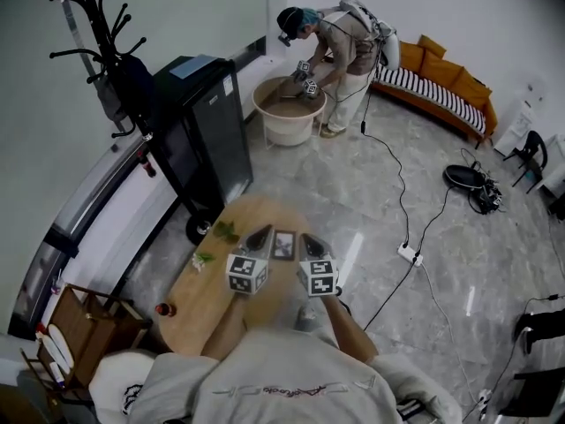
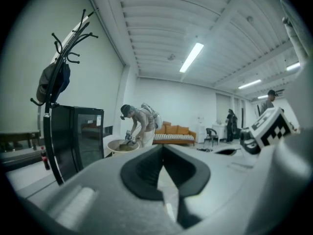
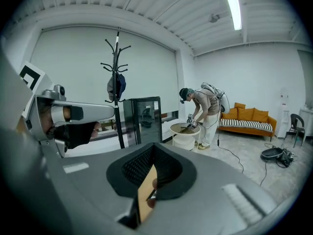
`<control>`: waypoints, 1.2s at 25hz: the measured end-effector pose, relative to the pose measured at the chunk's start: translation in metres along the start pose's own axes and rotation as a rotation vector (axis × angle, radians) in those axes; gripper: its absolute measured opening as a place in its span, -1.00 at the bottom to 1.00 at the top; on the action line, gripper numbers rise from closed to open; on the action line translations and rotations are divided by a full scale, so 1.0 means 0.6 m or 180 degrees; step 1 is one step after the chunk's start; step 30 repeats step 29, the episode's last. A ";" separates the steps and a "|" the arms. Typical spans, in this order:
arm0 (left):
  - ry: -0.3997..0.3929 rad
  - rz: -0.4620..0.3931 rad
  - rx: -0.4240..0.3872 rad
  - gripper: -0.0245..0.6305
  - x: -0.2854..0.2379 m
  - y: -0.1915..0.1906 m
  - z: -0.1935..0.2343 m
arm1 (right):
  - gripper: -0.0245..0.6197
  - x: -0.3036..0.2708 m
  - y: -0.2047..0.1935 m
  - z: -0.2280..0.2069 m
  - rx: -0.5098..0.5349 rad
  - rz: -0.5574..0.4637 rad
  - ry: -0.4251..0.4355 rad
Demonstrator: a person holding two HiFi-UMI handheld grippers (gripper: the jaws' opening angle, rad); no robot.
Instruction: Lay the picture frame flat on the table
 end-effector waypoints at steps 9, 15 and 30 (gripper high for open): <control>-0.0026 0.0063 -0.0005 -0.93 0.024 -0.018 -0.025 | -0.91 0.036 -0.002 0.007 -0.0037 -0.0045 -0.0018; -0.0050 0.0117 -0.0017 -0.93 0.041 -0.036 -0.028 | -0.91 0.049 -0.024 0.021 -0.0050 0.0013 -0.0018; -0.0085 0.0145 -0.0041 -0.92 0.083 -0.061 -0.019 | -0.91 0.054 -0.043 0.068 -0.0024 0.0011 -0.0023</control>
Point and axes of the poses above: the fingertips, and each gripper's own axes: x backward along the fingers, z to its left, y out of its top, the point moved 6 cm from there along x, backward along the fingers, and after that the axes turned 9 degrees about z, right-handed, at the moved point
